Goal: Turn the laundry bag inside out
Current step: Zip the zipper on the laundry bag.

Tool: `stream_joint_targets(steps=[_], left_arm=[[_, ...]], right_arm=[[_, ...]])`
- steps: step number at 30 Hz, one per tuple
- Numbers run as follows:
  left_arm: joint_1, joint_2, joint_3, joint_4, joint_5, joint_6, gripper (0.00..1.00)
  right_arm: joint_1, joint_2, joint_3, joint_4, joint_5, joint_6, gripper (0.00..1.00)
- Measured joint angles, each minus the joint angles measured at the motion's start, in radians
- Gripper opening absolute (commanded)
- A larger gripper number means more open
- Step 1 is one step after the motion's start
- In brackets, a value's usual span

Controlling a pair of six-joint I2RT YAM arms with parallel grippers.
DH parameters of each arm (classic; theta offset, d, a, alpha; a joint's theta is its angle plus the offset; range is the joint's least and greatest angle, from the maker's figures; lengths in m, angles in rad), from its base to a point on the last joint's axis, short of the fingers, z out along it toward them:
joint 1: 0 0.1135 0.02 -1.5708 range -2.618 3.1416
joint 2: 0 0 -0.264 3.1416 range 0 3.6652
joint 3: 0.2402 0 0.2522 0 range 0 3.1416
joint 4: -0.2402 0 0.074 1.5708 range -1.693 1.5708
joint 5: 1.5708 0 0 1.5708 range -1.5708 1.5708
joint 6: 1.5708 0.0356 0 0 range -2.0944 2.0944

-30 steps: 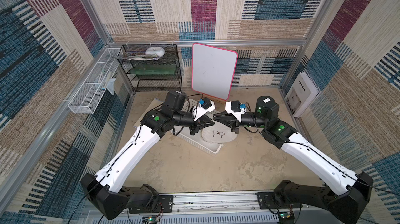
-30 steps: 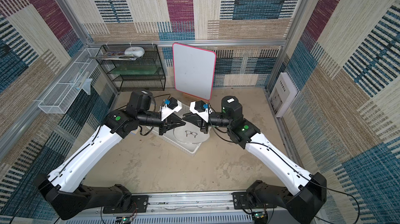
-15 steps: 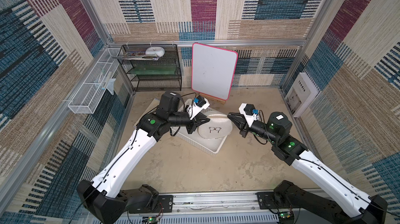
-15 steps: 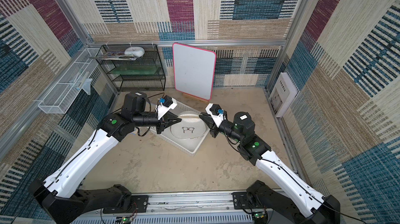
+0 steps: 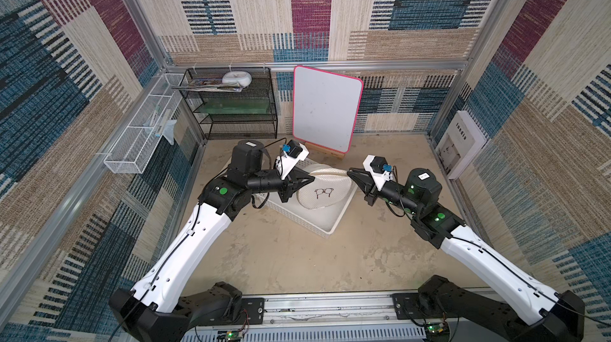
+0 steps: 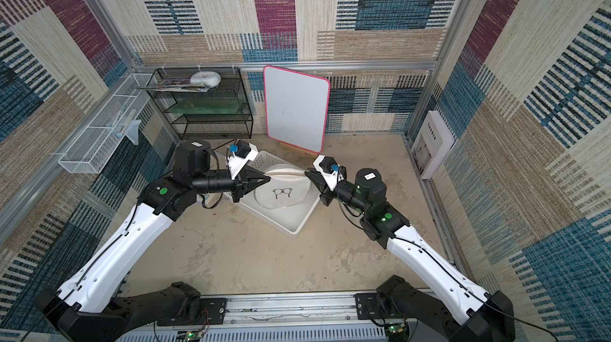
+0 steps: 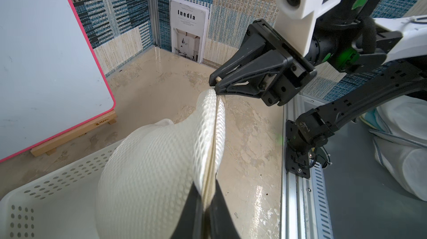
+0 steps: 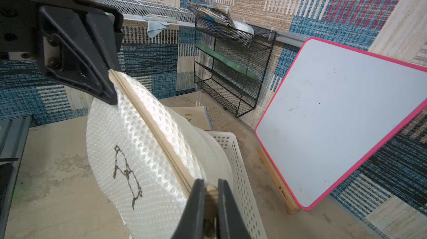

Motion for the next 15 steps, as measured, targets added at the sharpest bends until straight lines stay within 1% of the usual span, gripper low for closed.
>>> stream_joint_targets(steps=[1,3,7,11,15], left_arm=[[0.002,0.001,0.006,-0.002,0.0,0.0,0.59],[-0.003,0.006,0.014,0.0,-0.002,0.016,0.65],[-0.045,0.017,0.014,-0.037,-0.011,0.075,0.67],[-0.077,0.028,0.026,-0.069,-0.029,0.129,0.68],[-0.084,0.04,0.032,-0.096,-0.051,0.161,0.68]], right_arm=[[-0.006,0.01,0.016,-0.014,-0.001,-0.008,0.0],[-0.007,0.036,0.053,-0.034,-0.034,-0.017,0.0],[0.013,0.111,0.158,-0.077,-0.164,-0.047,0.0],[0.031,0.154,0.203,-0.116,-0.244,-0.077,0.0],[0.045,0.182,0.23,-0.137,-0.307,-0.092,0.0]])
